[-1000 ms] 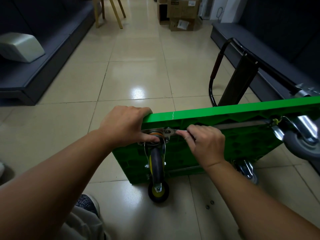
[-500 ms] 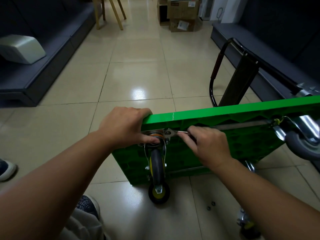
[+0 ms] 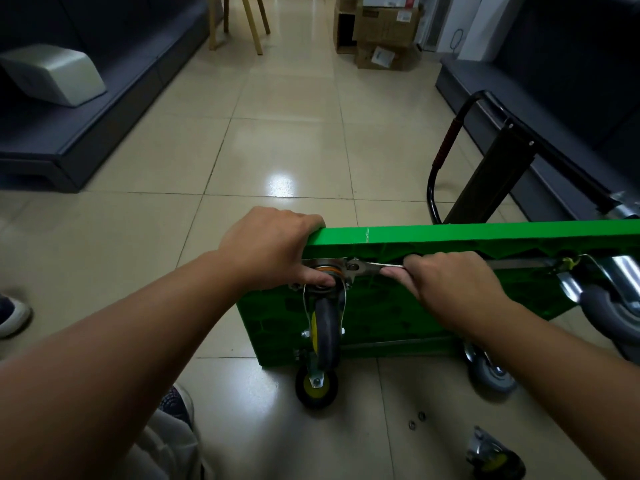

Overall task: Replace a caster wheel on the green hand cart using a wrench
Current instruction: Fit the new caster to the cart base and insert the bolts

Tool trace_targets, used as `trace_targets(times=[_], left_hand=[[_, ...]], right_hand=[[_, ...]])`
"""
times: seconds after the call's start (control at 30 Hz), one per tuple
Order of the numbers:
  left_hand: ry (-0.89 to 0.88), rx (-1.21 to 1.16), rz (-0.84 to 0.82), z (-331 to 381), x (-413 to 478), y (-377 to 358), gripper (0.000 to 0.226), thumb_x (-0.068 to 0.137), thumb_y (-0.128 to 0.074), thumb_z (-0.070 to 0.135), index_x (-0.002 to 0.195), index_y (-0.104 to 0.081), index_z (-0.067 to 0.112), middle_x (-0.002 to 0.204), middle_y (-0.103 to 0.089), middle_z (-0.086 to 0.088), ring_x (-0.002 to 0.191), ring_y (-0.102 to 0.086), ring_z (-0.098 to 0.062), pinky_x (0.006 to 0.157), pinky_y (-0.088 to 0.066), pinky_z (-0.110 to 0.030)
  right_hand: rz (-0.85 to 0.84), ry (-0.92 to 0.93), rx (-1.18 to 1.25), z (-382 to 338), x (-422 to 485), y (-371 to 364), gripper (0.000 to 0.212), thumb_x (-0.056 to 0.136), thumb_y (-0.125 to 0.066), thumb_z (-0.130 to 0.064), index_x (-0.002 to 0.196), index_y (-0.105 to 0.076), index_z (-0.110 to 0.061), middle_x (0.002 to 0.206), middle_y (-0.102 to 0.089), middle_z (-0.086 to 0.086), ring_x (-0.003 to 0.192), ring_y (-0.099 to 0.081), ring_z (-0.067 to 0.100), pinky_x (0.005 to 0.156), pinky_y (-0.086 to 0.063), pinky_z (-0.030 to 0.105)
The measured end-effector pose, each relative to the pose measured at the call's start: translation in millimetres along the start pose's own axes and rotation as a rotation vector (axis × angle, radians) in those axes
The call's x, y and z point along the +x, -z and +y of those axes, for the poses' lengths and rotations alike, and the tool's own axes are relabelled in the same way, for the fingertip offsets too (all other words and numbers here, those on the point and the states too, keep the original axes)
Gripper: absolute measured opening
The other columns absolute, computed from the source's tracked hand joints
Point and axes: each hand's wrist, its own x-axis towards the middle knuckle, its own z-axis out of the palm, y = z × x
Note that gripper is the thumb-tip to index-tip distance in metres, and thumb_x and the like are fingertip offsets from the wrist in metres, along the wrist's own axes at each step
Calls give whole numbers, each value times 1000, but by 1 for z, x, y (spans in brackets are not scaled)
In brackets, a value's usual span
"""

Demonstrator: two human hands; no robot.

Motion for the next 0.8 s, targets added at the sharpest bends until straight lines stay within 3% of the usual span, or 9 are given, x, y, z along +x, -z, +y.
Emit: trace_targets(times=[0.1,0.2,0.3,0.4,0.5,0.63,0.8], left_hand=[[2,10,7,-1,0,-2,73,70,-55,92,105,-54,29,73,-47,12,65,-52,-20,57,-35,-33],[-5,31,24,-1,0,-3,73,71,-54,93,105,-54,28,75,-51,11,64,-50,-19,55,-30,-33],[-9,42,35,-1,0,-3,75,71,-53,93,108,-55,27,84,-65,7,66,-56,-21,55,-28,-33],[-13,44,44,0,0,-3,75,72,-53,92,110,-55,27,89,-67,7,70,-61,-22,55,-28,-33],[-5,41,42,0,-1,-3,75,73,-54,92,111,-55,28,92,-68,6,73,-63,-22,56,-27,-34],[2,44,43,1,-3,-2,75,74,-54,91,112,-55,27,94,-68,6,76,-64,-24,58,-28,-34],[1,47,51,2,-3,-2,73,76,-54,89,111,-53,26,94,-67,6,73,-61,-24,58,-30,-34]], right_hand=[[-123,4,-56,-1,0,2,54,97,-9,-66,70,-31,-25,52,-43,-6,40,-36,12,41,-29,26],[-195,12,-90,-4,-1,7,36,106,-32,-55,89,-48,-29,56,-44,-4,42,-38,14,47,-45,30],[-258,17,-123,-5,0,15,21,108,-39,-45,118,-52,-32,60,-42,-2,46,-37,19,51,-43,34],[-338,38,-129,-7,3,20,20,110,-37,-38,128,-43,-34,64,-42,-2,48,-34,18,54,-41,35],[-390,28,-106,-10,6,25,21,110,-34,-39,126,-45,-32,67,-44,-1,50,-37,18,55,-41,35],[-475,-8,-75,-13,10,35,35,107,-28,-51,105,-52,-25,67,-47,-1,51,-40,15,58,-44,36],[-510,1,-135,-11,23,52,44,104,-25,-58,78,-40,-25,68,-48,-1,55,-45,17,56,-43,35]])
